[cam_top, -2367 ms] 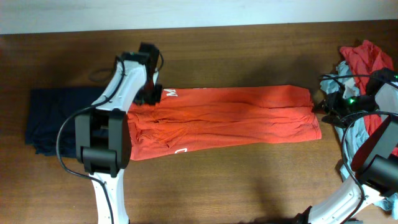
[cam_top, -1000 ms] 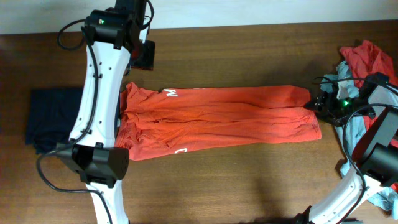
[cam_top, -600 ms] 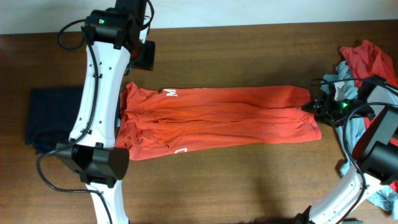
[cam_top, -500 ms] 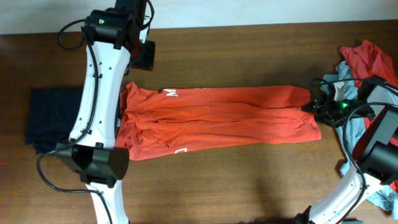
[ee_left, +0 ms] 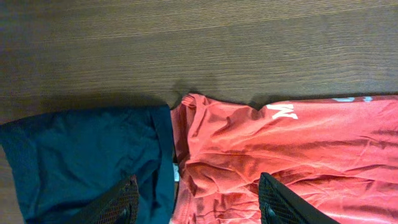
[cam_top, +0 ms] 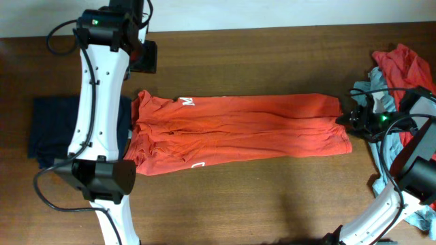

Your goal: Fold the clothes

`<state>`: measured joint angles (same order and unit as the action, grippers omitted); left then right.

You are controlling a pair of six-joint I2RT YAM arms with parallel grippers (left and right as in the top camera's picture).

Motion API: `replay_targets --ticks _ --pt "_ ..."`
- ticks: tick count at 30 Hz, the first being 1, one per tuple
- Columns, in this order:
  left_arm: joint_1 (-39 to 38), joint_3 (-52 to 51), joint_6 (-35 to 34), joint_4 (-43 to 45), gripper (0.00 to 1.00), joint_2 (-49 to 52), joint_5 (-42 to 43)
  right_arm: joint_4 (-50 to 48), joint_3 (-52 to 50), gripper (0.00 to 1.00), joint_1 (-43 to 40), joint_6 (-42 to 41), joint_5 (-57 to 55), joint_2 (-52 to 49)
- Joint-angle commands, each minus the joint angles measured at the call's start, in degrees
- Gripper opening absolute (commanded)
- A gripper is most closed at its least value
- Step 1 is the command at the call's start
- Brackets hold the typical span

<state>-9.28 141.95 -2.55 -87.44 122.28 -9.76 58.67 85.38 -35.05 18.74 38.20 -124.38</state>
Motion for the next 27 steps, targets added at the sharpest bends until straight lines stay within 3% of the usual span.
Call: replay_targets --ticks 1,9,12,19,25,27 --pt "-0.1 1.3 2.2 0.5 0.61 -0.6 -0.6 -0.6 -3.9 0.76 3.0 3.6 -8.5 -3.5" --pt "-0.1 1.3 2.2 1.3 0.61 -0.6 -0.6 -3.5 -5.1 0.70 11.2 -0.7 -13.5 -3.5" --pt "-0.2 1.3 2.2 1.0 0.61 -0.6 -0.6 -3.9 -5.1 0.60 12.0 -2.3 -13.0 -3.5" --pt "-0.2 1.3 2.2 0.6 0.61 -0.6 -0.6 -1.8 -4.2 0.27 11.4 -2.8 -13.0 -3.4" --pt "-0.1 1.6 4.6 0.4 0.61 -0.6 -0.7 4.7 0.9 0.06 9.7 -3.1 -13.4 -2.0" --pt "-0.1 2.2 4.8 0.4 0.61 -0.9 -0.8 7.2 3.6 0.04 8.7 -6.0 -16.1 -0.9"
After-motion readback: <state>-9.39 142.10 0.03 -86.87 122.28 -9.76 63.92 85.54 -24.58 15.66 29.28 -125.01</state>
